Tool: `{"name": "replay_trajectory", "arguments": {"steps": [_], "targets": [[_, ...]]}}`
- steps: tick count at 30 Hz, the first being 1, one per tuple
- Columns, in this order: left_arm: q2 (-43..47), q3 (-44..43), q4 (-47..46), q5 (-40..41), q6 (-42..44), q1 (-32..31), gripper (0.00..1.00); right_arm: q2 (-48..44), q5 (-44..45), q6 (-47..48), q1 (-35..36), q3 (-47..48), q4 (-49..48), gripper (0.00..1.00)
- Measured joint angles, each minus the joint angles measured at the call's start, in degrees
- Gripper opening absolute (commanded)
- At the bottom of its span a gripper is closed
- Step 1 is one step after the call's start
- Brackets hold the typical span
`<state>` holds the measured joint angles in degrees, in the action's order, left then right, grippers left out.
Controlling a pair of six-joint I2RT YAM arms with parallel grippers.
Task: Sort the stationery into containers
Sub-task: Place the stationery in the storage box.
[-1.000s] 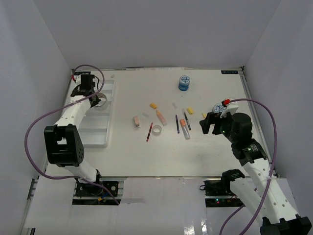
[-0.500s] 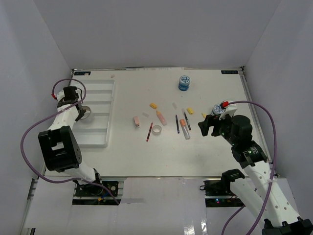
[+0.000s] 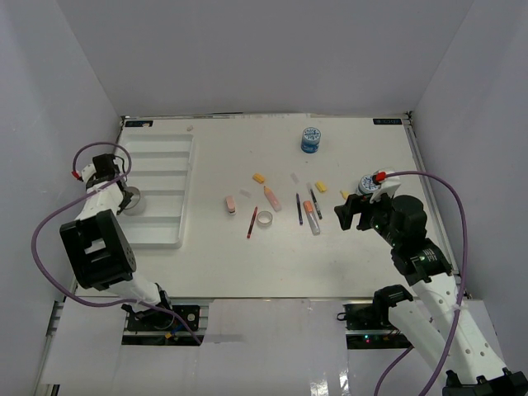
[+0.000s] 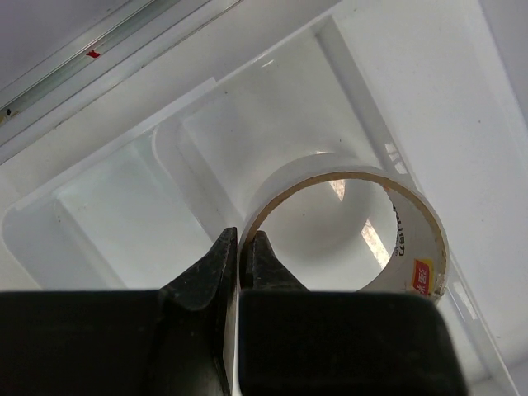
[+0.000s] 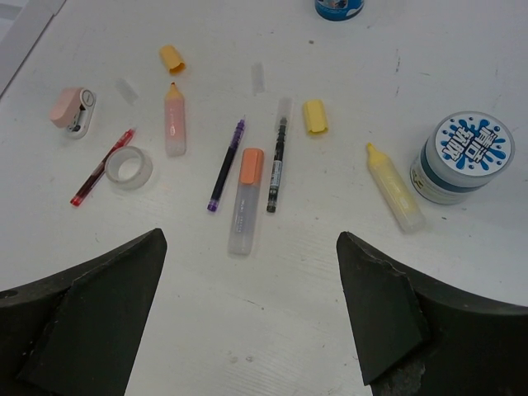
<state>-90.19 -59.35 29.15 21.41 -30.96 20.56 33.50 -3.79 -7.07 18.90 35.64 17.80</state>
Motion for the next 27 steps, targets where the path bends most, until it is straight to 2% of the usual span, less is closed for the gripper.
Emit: {"name": "replay_trajectory", "arguments": {"steps": [7,9,12,13,15,16,20,27], "targets": [[-2.25,0.00,-2.10,-1.03,-0.20,1.25,0.18,-0.17,0.20,0.02,0.11,-0.98,0.04,0.90],[-2.45,0.00,-2.49,-1.16,-0.26,1.38,0.25,-0.20,0.20,0.02,0.15,-0.98,0.00,0.90],[-2.45,0.00,-2.62,-1.31,-0.48,1.40,0.46,-0.15,0.20,0.02,0.24,-0.98,0.00,0.90],[-2.45,0.00,-2.60,-1.29,-0.70,1.40,0.61,-0.11,0.20,0.02,0.26,-0.98,0.02,0.90],[-2.43,0.02,-2.51,-1.27,-1.20,1.40,0.75,0.11,0.17,0.00,0.26,-0.98,0.00,0.90],[-2.38,0.02,-2.47,-1.27,-1.44,1.40,0.85,0.35,0.15,0.00,0.26,-0.98,0.00,0.90],[-1.27,0.02,-1.84,-1.38,-1.95,1.40,0.94,1.60,0.02,-0.04,0.26,-0.98,0.00,0.90],[3.72,-2.84,0.11,-5.20,-0.48,-1.42,0.97,5.11,-0.07,-0.33,0.26,-0.76,0.15,0.90]]}}
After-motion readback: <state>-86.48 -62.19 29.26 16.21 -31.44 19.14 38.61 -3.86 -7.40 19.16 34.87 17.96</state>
